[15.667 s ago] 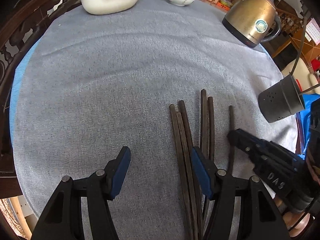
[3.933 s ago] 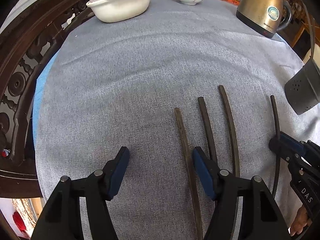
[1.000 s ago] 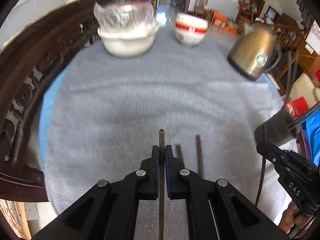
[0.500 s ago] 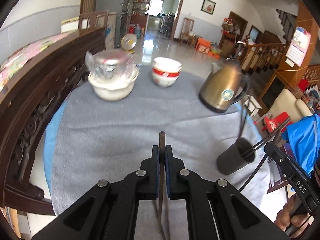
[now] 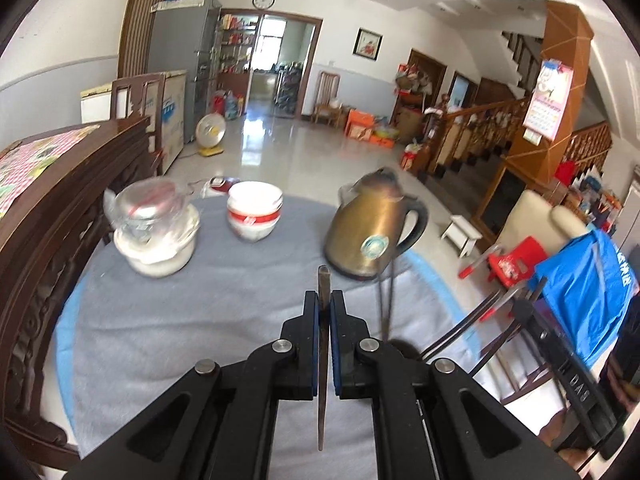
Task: Organize utensils
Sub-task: 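Lift the chopsticks over the grey holder and open both tools to drop them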
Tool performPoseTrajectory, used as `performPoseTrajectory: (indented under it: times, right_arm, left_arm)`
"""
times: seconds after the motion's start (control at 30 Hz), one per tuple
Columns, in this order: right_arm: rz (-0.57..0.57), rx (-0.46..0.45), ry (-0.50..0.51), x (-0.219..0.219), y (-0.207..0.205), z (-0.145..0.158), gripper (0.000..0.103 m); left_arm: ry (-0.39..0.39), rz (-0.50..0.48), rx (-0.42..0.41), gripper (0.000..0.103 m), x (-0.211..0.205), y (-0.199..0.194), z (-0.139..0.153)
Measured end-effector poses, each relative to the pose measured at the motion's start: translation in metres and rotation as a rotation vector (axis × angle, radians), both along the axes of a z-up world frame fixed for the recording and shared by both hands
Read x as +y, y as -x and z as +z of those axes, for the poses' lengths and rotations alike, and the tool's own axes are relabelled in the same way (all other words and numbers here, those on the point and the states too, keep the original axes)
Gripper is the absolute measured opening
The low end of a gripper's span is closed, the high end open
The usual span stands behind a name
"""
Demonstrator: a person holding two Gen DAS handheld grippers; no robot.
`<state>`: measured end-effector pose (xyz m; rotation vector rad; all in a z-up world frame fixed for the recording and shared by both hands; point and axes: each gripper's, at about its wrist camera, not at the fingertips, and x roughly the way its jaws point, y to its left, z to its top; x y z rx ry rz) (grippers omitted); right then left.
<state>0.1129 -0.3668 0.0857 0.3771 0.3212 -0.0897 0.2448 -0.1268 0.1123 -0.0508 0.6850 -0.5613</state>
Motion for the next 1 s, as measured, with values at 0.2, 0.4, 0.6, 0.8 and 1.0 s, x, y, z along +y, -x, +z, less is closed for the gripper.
performPoseTrajectory:
  times: [0.2,0.4,0.6,0.8,1.0]
  right_arm:
    - [-0.098,-0.105,0.009,-0.014,0.011,0.014,0.007]
    - [-0.207,-0.208,0.049,-0.021,0.020,0.019,0.007]
    - [-0.260,-0.187,0.088,-0.024,0.007,0.005,0.007]
    - [-0.243,-0.130,0.075,-0.026,-0.002,-0.015,0.007]
    - [-0.199,-0.073,0.051,-0.024,0.000,-0.029,0.007]
  left_arm:
    - [0.080,-0.008,-0.068,0.005,-0.029,0.000,0.020]
    - [0.152,0.003,-0.101,0.005,-0.052,-0.003,0.023]
    - [0.179,0.017,-0.138,0.005,-0.072,-0.003,0.011]
    - [0.147,0.018,-0.145,0.005,-0.088,-0.001,-0.012]
    - [0.106,-0.005,-0.096,0.005,-0.093,0.004,-0.033]
